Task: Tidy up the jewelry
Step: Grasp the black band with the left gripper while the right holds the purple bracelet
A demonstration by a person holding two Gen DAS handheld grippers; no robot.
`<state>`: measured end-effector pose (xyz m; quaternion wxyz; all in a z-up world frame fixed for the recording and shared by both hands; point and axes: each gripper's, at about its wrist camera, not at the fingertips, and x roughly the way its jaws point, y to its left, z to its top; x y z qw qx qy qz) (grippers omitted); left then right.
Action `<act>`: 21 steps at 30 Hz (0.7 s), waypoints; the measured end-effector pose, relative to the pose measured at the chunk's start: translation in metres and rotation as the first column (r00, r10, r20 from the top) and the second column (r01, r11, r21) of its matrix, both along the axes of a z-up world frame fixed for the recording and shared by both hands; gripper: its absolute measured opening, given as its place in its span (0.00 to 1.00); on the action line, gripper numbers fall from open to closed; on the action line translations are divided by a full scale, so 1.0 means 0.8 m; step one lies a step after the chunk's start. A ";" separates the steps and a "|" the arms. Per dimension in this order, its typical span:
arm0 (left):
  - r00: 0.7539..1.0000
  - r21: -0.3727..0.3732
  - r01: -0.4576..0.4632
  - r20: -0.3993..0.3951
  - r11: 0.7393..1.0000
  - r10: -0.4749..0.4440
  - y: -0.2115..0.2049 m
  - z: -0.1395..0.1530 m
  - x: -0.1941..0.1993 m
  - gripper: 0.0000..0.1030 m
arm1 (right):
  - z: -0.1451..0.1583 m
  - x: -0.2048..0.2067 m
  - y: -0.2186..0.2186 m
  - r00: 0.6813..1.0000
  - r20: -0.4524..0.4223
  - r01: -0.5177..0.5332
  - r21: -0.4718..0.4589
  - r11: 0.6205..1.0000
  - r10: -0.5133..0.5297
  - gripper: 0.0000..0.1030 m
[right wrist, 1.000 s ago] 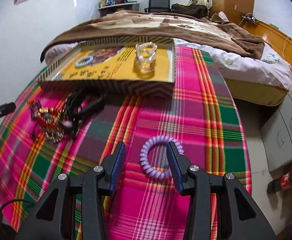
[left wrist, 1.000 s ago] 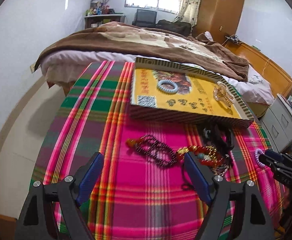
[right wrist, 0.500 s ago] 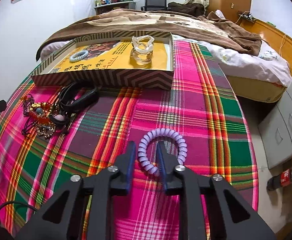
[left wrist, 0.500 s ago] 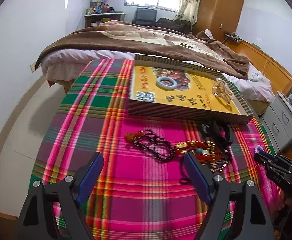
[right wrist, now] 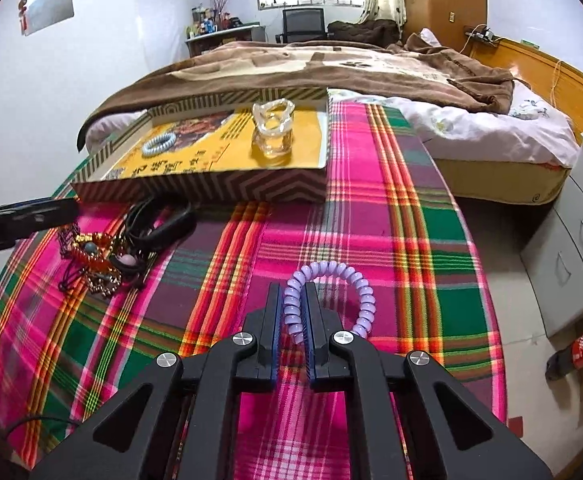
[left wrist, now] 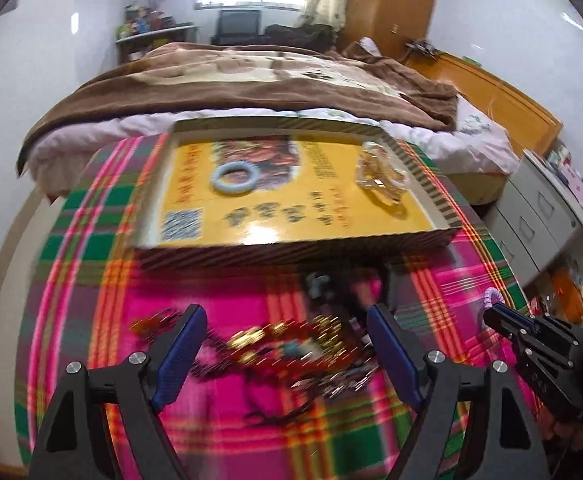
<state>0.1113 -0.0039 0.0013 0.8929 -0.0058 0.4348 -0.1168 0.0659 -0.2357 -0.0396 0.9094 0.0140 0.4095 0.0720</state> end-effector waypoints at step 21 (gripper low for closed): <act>0.995 0.187 0.078 -0.073 0.979 -0.065 -0.086 -0.045 0.063 0.47 | -0.002 0.006 -0.016 1.000 0.003 -0.001 0.052 0.999 0.001 0.09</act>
